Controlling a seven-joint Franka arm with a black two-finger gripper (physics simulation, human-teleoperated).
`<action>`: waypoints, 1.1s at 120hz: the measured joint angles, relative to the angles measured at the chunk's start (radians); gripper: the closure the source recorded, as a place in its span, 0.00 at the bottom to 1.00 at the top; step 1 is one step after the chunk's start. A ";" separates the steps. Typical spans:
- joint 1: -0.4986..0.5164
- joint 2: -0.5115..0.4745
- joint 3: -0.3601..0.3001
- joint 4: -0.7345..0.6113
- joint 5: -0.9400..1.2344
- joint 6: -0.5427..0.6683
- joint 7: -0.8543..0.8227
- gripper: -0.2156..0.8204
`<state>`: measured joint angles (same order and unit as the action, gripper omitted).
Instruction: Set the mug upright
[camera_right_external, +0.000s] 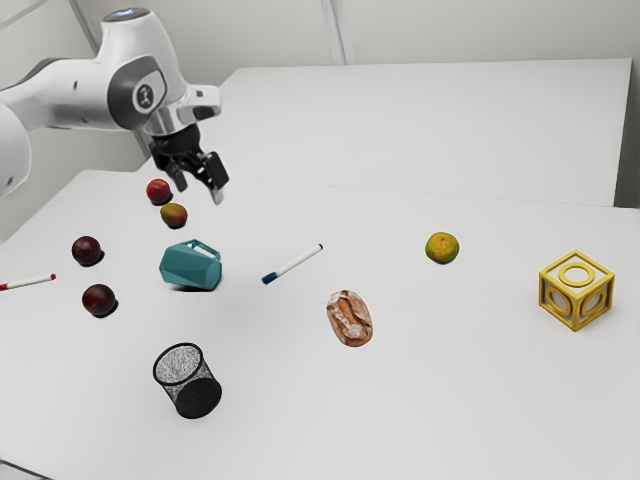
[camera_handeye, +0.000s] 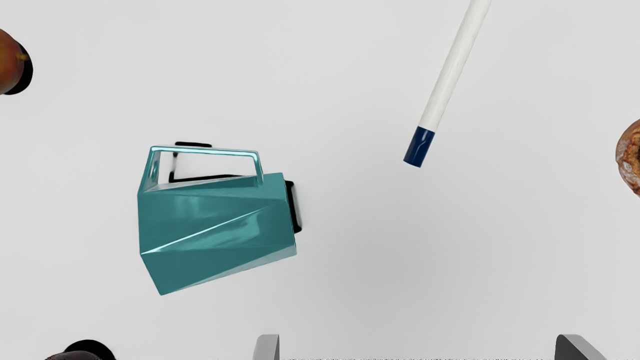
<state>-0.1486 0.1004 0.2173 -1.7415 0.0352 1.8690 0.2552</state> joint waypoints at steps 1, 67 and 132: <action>0.001 0.000 0.001 0.000 -0.001 0.000 -0.001 0.21; 0.315 0.330 0.053 0.246 -0.306 -0.087 0.228 0.21; 0.476 0.528 0.003 0.293 -0.642 -0.257 0.539 0.23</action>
<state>0.3273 0.6286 0.2207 -1.4488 -0.6072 1.6122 0.7943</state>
